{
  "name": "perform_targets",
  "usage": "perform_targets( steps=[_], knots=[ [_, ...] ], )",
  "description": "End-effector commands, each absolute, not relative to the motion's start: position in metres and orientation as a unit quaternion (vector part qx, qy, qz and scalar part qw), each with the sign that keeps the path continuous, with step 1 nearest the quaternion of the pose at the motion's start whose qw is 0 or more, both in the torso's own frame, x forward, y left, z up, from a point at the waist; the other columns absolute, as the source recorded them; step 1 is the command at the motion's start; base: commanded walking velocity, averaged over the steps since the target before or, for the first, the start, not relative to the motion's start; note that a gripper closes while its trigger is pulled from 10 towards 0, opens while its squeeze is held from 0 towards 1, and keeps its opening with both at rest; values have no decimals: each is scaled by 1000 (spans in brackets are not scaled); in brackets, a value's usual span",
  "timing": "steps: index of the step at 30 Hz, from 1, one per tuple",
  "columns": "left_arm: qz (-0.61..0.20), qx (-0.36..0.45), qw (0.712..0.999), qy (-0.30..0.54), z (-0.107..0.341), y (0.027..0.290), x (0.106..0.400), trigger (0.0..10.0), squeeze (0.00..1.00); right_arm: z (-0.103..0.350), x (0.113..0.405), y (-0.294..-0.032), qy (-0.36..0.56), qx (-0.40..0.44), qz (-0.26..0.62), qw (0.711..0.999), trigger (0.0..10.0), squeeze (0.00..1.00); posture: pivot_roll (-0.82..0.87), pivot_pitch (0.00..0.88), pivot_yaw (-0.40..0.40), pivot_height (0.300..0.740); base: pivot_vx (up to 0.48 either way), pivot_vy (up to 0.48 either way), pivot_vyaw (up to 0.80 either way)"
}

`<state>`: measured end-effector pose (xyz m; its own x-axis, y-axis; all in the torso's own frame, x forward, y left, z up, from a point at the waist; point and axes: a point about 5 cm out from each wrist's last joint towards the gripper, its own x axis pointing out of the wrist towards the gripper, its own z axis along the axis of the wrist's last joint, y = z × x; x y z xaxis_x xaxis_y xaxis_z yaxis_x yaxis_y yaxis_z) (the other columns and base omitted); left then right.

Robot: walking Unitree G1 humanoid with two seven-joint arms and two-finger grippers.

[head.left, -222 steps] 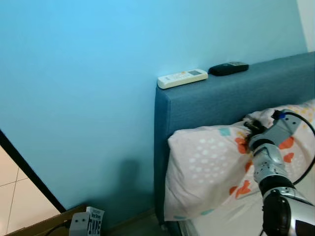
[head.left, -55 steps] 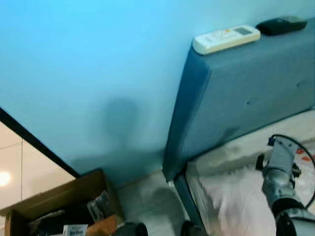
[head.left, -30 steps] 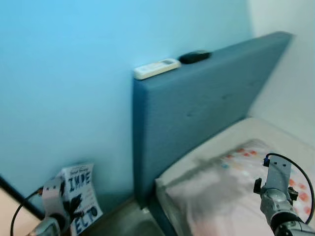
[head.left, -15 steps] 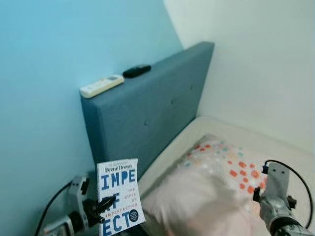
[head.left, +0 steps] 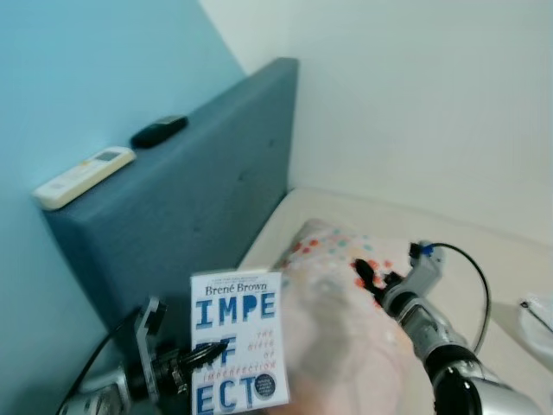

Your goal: Clean up the room

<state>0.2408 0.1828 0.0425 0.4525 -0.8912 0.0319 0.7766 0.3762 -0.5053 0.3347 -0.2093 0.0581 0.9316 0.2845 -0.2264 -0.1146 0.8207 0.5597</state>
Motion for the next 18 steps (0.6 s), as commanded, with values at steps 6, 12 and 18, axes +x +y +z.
perform_targets(
  steps=[6,12,18],
  knots=[
    [-543,-235,804,68,72,175,248,10000,0,66,320,-168,112,350,338,867,10000,0,15,0,-65,708,0,0,-724],
    [-527,-240,815,-5,105,178,264,10000,0,74,313,-160,73,396,414,817,10000,0,15,0,-66,708,0,0,-731],
    [-497,-236,835,-38,120,185,274,10000,0,81,308,-154,52,413,459,785,10000,0,16,0,-68,708,0,0,-731]
  ],
)
